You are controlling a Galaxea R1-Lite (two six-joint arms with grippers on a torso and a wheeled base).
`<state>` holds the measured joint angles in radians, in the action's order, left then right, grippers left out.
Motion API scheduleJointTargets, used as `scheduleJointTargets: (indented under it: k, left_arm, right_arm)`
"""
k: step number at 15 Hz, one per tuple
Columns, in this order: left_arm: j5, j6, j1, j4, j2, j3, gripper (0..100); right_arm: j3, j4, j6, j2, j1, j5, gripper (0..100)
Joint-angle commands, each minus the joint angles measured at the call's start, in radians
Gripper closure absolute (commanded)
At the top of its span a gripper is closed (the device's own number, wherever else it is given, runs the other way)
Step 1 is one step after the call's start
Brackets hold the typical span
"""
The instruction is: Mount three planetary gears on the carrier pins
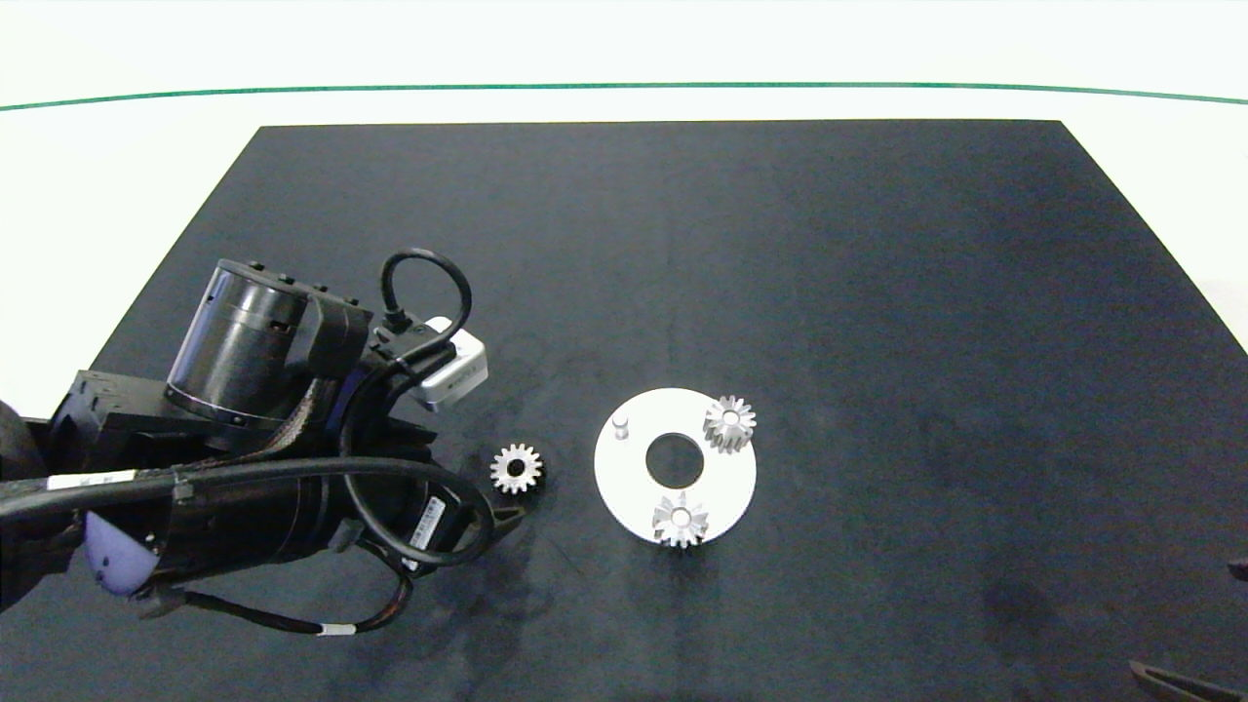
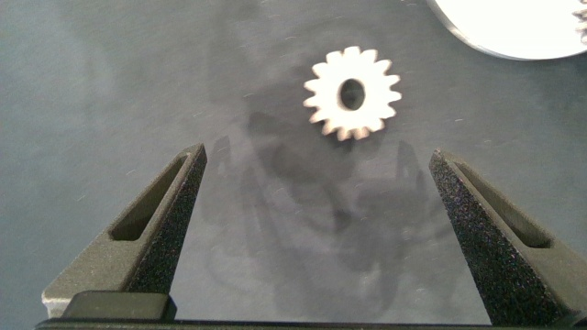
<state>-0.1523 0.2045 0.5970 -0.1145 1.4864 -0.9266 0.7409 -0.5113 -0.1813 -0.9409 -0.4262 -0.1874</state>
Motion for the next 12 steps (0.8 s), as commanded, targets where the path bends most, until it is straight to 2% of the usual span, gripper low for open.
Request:
scheduleJointTargets:
  k: [1,8,12]
  left_arm:
    - [-0.001,0.0,0.021,0.001,0.04,-0.012,0]
    - [-0.004,0.003,0.021,0.033,0.109,-0.035,0]
    - [-0.023,0.003,0.024,0.082,0.132,-0.024,0]
  right_arm:
    - [-0.001,-0.003,-0.001,-0.004,0.0,-0.001,0]
    - [-0.003,-0.003,-0.001,-0.004,0.0,-0.001,0]
    - [-0.001,-0.003,-0.003,-0.001,0.0,-0.001,0]
